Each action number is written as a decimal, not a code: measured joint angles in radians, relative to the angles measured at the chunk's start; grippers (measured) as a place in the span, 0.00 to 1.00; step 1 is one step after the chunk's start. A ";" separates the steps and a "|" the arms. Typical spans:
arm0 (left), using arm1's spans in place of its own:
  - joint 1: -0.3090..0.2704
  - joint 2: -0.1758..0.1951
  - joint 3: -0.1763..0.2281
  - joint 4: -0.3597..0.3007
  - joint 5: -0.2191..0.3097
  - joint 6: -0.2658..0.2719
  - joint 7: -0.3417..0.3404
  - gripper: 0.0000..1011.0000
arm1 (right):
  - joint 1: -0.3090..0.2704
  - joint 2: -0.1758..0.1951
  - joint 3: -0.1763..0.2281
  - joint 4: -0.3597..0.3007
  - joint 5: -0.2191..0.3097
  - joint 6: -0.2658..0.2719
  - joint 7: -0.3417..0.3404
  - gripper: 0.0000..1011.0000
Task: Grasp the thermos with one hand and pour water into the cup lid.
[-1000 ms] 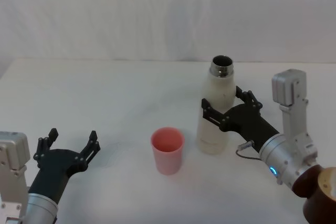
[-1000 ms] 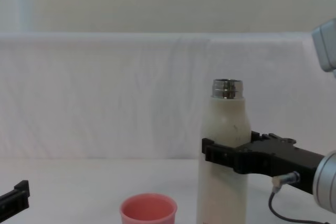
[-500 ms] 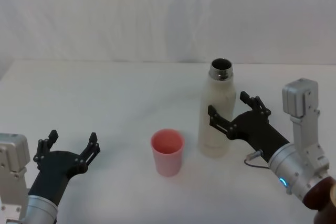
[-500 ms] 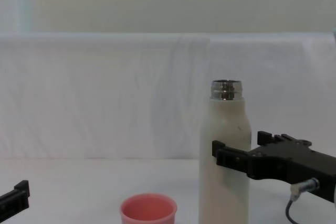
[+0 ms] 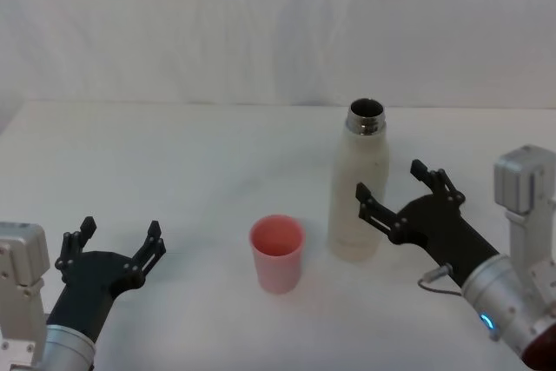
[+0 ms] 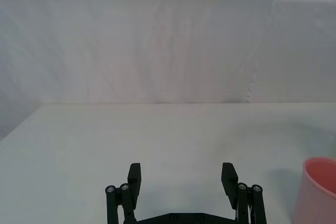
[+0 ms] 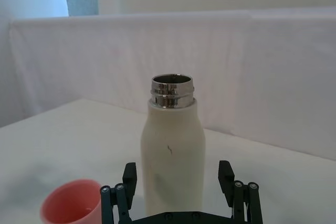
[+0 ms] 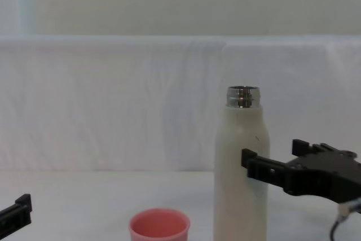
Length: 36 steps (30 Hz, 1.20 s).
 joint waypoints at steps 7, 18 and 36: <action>0.000 0.000 0.000 0.000 0.000 0.000 0.000 0.99 | -0.076 0.033 0.015 -0.056 0.012 -0.024 0.011 0.99; 0.000 0.000 0.000 0.000 0.000 0.000 0.000 0.99 | -0.109 0.057 -0.004 -0.007 0.015 -0.101 0.057 0.99; 0.000 0.000 0.000 0.000 0.000 0.000 0.000 0.99 | -0.070 0.033 -0.031 0.073 0.032 -0.134 0.080 0.99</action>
